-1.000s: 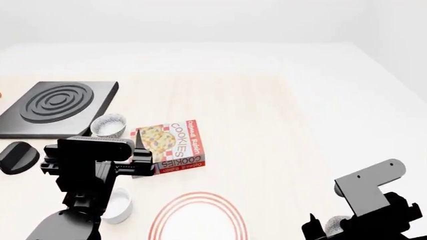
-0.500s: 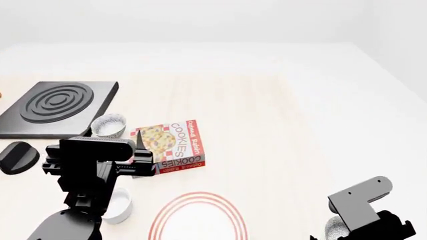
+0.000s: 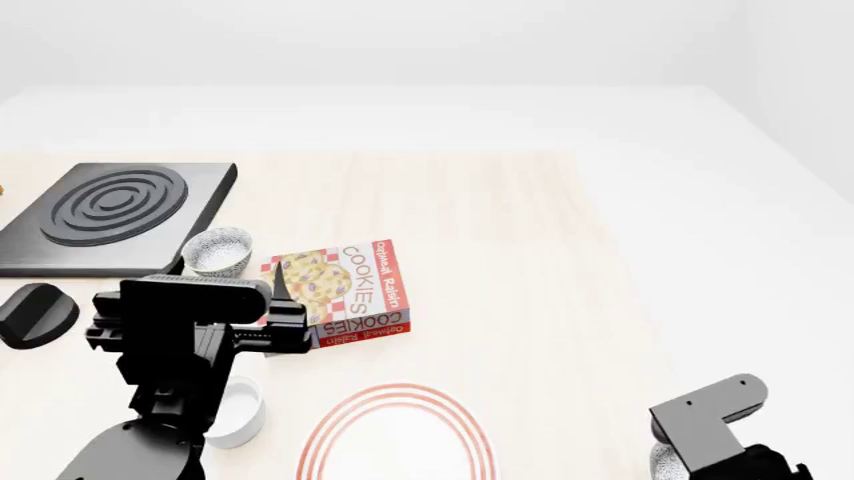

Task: Pick the akita bowl next to the cookies box and place it on the plate.

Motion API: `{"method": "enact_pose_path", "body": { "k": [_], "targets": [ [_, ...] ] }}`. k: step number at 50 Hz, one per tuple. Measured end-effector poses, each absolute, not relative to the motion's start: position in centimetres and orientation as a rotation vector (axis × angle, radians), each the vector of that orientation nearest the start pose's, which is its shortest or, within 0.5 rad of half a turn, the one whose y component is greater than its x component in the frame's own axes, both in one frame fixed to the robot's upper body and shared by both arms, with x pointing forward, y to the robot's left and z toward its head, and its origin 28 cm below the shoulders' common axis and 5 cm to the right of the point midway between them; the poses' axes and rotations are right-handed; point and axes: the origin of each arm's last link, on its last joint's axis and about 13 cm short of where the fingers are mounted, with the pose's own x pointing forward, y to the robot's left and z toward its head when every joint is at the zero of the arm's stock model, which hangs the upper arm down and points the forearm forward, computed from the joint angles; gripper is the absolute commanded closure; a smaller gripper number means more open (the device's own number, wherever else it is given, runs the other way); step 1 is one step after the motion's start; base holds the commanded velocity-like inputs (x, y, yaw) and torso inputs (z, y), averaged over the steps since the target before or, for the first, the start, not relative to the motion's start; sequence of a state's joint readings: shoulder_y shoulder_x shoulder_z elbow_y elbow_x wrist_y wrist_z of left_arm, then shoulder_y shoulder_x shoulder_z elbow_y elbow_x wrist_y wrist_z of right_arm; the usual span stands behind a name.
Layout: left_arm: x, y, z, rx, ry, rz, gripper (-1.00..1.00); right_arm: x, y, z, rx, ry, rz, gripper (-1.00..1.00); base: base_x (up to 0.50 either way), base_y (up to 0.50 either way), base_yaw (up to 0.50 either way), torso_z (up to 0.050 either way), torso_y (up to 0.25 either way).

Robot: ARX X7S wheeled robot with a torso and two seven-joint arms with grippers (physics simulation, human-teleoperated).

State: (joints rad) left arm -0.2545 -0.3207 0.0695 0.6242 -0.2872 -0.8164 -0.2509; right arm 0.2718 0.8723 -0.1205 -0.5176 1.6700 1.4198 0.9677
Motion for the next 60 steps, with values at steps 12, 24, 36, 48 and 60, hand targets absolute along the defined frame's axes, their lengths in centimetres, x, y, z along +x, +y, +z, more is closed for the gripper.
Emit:
{"method": "enact_pose_path", "body": {
  "k": [12, 24, 36, 48, 60],
  "targets": [
    [22.5, 23.6, 14.3, 0.133, -0.033, 0.045, -1.00, 16.0, -18.1, 13.3, -0.309, 0.943, 0.098, -1.00, 0.00, 0.00, 0.00, 0.000, 0.000],
    [22.5, 23.6, 14.3, 0.132, -0.033, 0.042, -1.00, 16.1, -18.0, 12.6, -0.316, 0.951, 0.114, 1.00, 0.00, 0.00, 0.00, 0.000, 0.000],
    [22.5, 23.5, 14.1, 0.130, -0.031, 0.036, -1.00, 16.0, -17.9, 12.4, -0.354, 0.917, 0.124, 1.00, 0.00, 0.00, 0.00, 0.000, 0.000],
    [22.4, 23.5, 14.1, 0.130, -0.035, 0.035, -1.00, 16.0, -17.6, 14.0, -0.386, 0.803, 0.127, 1.00, 0.00, 0.00, 0.00, 0.000, 0.000],
    [22.3, 23.5, 14.3, 0.130, -0.042, 0.036, -1.00, 15.9, -17.4, 16.6, -0.439, 0.664, 0.108, 1.00, 0.00, 0.00, 0.00, 0.000, 0.000]
  ]
}}
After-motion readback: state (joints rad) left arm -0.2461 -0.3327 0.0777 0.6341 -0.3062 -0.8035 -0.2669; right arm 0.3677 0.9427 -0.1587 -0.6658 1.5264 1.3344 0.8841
